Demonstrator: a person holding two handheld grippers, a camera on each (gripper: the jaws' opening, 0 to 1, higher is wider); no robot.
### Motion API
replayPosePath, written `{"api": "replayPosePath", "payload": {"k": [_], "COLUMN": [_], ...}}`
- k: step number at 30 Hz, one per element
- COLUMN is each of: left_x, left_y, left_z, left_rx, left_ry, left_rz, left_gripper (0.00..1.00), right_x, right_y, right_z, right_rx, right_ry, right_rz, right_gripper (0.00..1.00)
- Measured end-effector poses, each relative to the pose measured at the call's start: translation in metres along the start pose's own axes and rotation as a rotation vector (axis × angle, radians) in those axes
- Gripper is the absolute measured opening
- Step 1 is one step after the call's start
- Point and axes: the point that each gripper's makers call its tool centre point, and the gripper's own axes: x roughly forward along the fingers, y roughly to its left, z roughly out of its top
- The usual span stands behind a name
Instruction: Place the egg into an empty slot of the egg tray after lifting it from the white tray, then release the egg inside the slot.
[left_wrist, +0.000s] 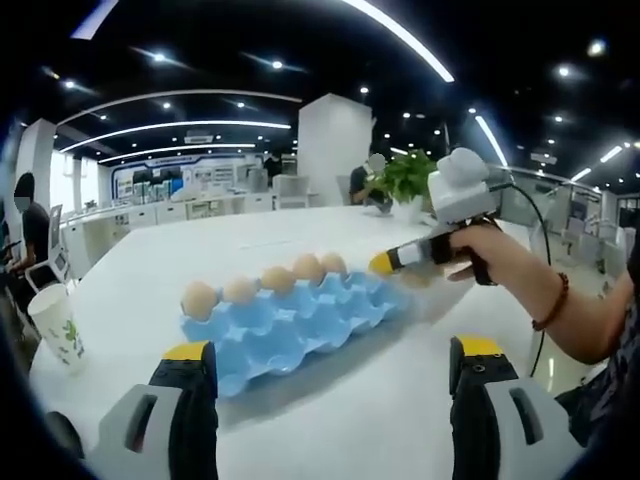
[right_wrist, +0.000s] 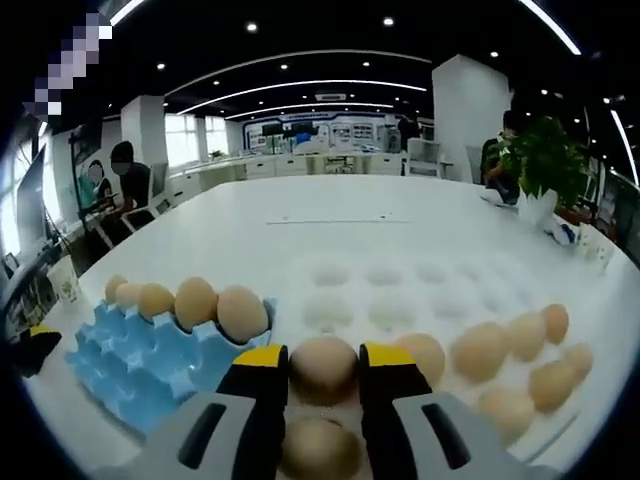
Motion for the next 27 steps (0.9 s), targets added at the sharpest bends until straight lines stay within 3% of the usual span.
{"api": "replayPosePath", "payload": {"k": [14, 22, 27], "left_x": [-0.002, -0.004, -0.005], "left_y": [0.001, 0.003, 0.001], "left_z": [0.003, 0.003, 0.006], "left_rx": [0.009, 0.010, 0.014], "left_ry": [-0.002, 0.000, -0.006], "left_rz": [0.009, 0.022, 0.021], "left_gripper": [0.98, 0.98, 0.98], "right_x": [-0.001, -0.016, -0.020], "right_y": [0.001, 0.009, 0.016], "right_z": [0.003, 0.026, 0.031], "right_rx": [0.004, 0.009, -0.020], "right_ry": [-0.026, -0.166, -0.183], "right_rz": [0.035, 0.112, 0.128], "right_gripper": [0.28, 0.28, 0.28]}}
